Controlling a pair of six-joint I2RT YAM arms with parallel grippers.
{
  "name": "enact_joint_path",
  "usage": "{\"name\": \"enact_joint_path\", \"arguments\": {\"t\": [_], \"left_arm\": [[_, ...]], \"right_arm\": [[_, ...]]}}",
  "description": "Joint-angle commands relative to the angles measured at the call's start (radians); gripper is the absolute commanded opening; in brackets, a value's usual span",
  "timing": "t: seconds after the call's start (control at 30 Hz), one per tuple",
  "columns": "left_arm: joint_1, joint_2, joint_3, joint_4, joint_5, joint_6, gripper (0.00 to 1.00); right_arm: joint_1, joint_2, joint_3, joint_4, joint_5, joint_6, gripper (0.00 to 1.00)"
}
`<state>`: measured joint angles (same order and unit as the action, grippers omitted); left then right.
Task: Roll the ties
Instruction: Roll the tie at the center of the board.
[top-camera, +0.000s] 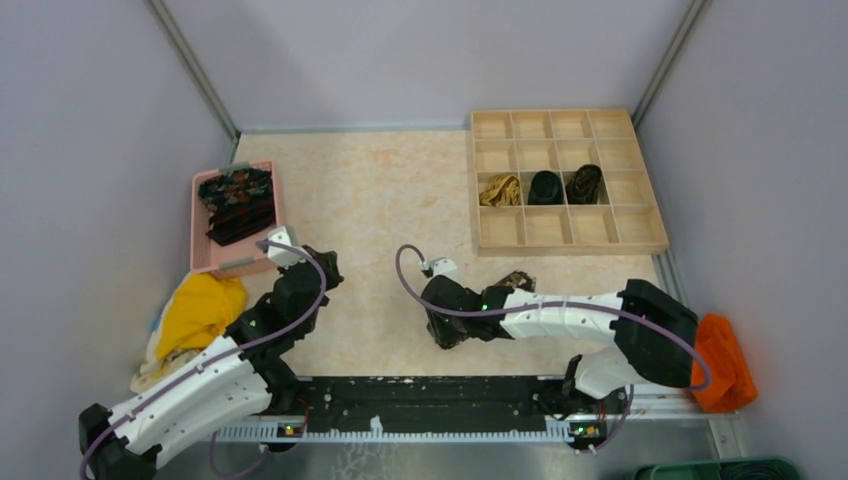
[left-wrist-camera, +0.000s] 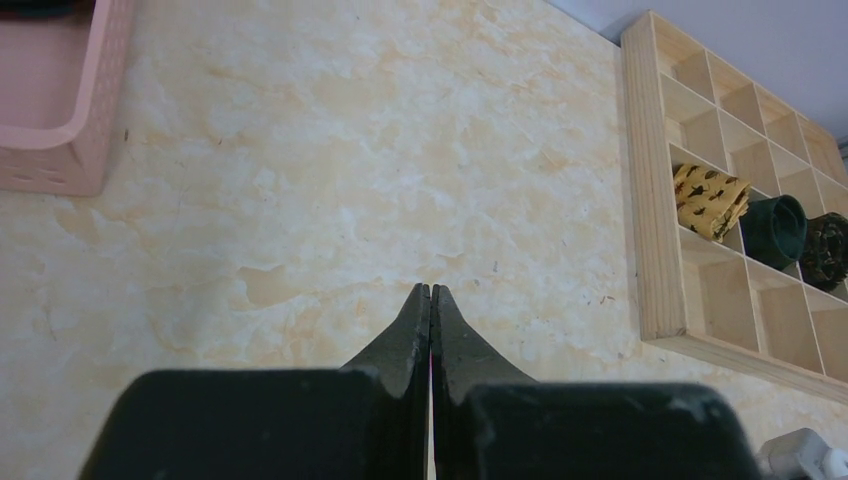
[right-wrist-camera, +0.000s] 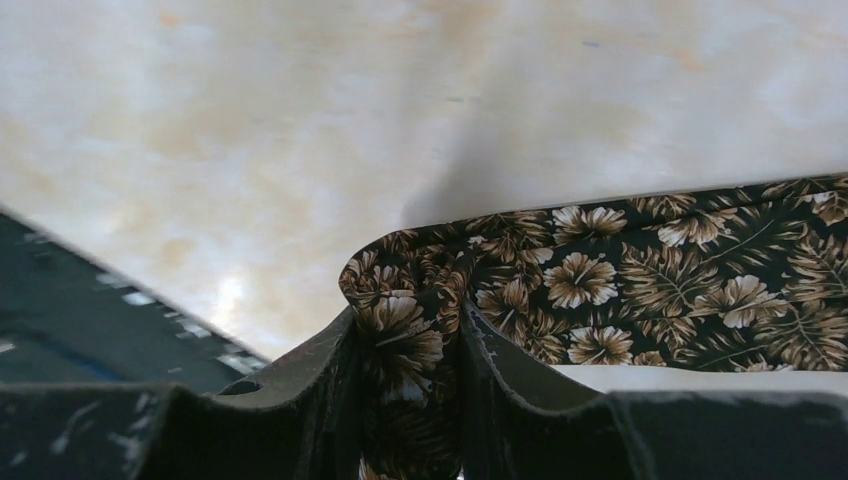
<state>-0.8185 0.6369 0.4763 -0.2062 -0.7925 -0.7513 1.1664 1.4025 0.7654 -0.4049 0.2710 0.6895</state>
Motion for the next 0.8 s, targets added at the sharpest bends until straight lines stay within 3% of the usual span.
{"name": "enact_joint_path", "arguments": {"t": [0.0,0.17,0.43,0.77], "left_arm": [[-0.002,0.036,0.045,0.066,0.019,0.080,0.00],[-0.002,0.088,0.064,0.102,0.068,0.111,0.00],[-0.002,0.160,0.067,0.166,0.138,0.119,0.00],[-0.002,0.243,0.078,0.232,0.175,0.129,0.00]], "right_arm": [[-0.017,0.025,-0.025,0.257,-0.256,0.058,0.32],[-0.065,0.020,-0.145,0.525,-0.441,0.148,0.31],[-0.218,-0.034,-0.346,0.773,-0.622,0.226,0.30],[-0.331,-0.007,-0.228,0.500,-0.649,0.013,0.32]]}}
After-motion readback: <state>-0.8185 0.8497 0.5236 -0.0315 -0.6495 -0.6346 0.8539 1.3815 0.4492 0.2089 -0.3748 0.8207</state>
